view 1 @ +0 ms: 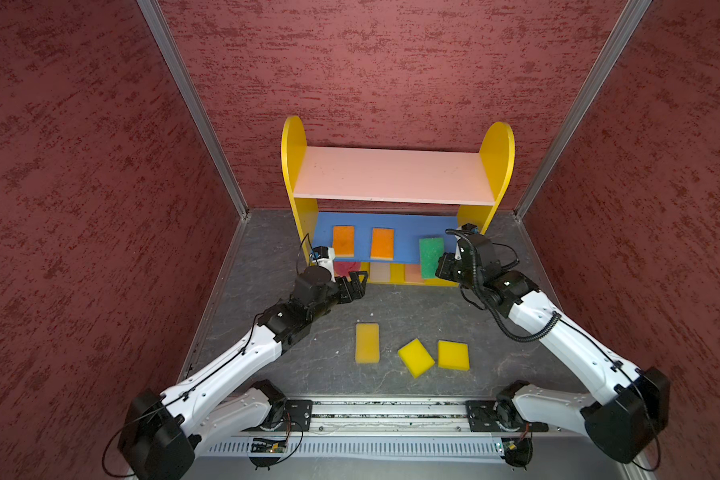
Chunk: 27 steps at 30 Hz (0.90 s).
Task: Place and organize the cleaning sponges onto the shelf
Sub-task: 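Lift the green sponge and carry it to the blue board beside the orange sponges, then press the green sponge upright against the blue board with the right gripper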
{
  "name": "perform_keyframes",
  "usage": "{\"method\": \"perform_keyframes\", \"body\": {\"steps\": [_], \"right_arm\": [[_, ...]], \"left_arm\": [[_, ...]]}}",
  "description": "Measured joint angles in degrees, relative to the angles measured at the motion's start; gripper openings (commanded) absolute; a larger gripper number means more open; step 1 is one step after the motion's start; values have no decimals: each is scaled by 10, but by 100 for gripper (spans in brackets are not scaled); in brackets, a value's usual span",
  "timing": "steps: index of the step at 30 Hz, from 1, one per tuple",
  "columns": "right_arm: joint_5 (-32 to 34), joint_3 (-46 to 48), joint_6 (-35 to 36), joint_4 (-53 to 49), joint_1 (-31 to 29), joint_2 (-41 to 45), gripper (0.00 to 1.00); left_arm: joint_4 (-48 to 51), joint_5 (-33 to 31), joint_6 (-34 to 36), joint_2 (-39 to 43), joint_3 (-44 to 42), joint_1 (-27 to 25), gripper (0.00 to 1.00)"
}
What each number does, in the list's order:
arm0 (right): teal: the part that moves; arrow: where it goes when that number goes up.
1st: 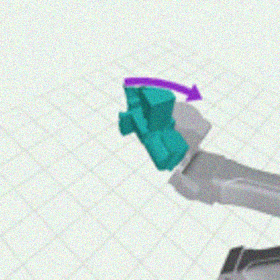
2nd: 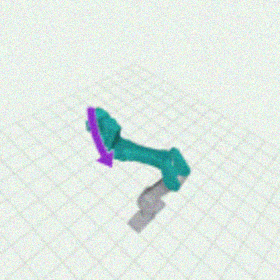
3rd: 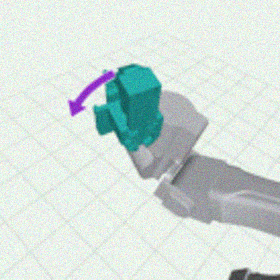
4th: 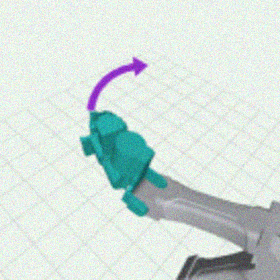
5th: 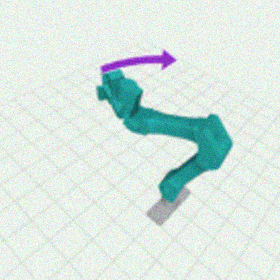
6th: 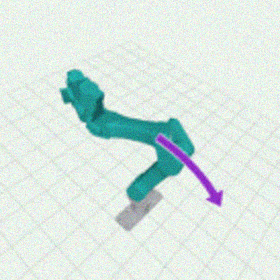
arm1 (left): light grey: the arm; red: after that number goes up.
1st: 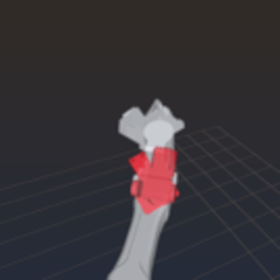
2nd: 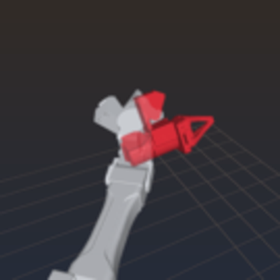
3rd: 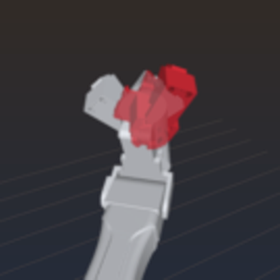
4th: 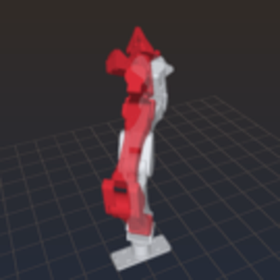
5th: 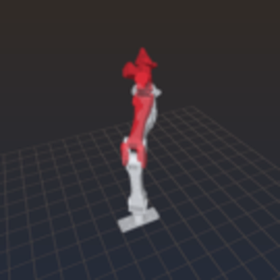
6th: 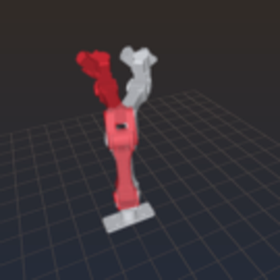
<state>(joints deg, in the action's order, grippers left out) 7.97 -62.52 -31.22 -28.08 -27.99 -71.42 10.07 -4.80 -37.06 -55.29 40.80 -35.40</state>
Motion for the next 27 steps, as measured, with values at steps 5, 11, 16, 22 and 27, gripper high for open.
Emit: {"method": "perform_keyframes", "body": {"steps": [5,11,16,22,27], "right_arm": [[23,-36,22,9,0,-47,0],[43,-67,41,28,2,-90,0],[43,-82,42,43,6,-117,0],[43,-83,23,66,11,-143,0],[43,-83,3,84,15,-152,0]], "left_arm": [[42,-45,-1,57,-6,14,96],[83,-70,1,91,-7,39,97],[97,-74,0,98,-8,47,98],[100,-73,0,94,-9,47,98],[101,-73,0,89,-9,49,99]]}}
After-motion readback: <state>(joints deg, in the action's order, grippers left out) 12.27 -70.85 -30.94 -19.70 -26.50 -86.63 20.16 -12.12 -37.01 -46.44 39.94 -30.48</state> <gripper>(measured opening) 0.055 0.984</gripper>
